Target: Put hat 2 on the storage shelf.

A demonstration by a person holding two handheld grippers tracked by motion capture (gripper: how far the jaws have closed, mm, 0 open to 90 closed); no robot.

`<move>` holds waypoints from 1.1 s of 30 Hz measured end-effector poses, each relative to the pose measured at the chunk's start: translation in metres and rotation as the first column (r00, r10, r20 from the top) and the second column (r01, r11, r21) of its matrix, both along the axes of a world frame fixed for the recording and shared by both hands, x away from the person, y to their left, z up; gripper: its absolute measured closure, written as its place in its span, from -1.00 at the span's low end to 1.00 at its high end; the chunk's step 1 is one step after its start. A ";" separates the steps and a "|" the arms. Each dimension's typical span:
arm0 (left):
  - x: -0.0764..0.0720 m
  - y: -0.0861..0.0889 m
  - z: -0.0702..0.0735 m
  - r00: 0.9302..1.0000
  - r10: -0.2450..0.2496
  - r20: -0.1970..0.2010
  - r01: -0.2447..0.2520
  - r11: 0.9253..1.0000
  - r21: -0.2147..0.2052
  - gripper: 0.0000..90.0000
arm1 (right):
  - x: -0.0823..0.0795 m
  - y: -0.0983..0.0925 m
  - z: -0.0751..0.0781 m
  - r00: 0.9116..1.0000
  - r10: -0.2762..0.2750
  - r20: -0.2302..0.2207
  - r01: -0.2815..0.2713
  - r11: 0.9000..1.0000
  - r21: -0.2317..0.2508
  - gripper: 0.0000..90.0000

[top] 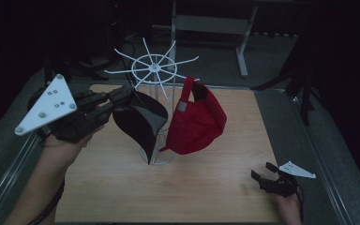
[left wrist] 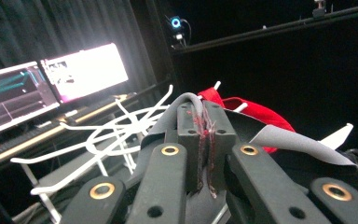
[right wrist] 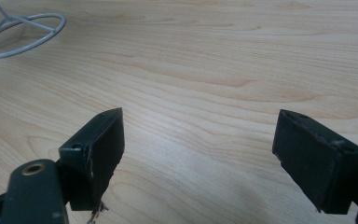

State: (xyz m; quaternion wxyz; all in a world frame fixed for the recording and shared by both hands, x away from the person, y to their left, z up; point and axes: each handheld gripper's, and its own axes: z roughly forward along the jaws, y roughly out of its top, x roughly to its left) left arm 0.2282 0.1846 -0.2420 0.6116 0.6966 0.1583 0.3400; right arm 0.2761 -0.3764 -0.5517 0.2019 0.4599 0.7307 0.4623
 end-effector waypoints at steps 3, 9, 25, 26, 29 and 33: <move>0.003 -0.002 0.000 1.000 -0.003 -0.007 0.003 1.000 0.009 0.95 | 0.000 0.000 0.000 1.000 -0.001 -0.002 0.001 1.000 0.000 -0.63; 0.006 -0.007 -0.006 1.000 -0.008 -0.028 0.009 1.000 0.016 0.95 | 0.001 0.000 0.000 1.000 0.000 -0.001 0.000 1.000 -0.001 -0.63; 0.010 -0.011 -0.043 0.995 -0.023 -0.102 0.025 1.000 0.015 0.94 | 0.000 -0.001 -0.001 1.000 -0.004 -0.004 0.004 1.000 0.004 -0.63; 0.010 -0.010 -0.046 0.994 -0.026 -0.108 0.027 1.000 0.009 0.94 | 0.000 -0.001 -0.001 1.000 -0.004 -0.004 0.004 1.000 0.003 -0.63; 0.010 -0.006 -0.051 0.992 -0.036 -0.118 0.035 0.999 -0.014 0.90 | 0.000 -0.001 -0.001 1.000 -0.004 -0.004 0.004 1.000 0.003 -0.63; 0.006 -0.002 -0.053 0.994 -0.038 -0.107 0.034 0.999 -0.038 0.59 | 0.000 -0.001 -0.001 1.000 -0.004 -0.004 0.004 1.000 0.005 -0.63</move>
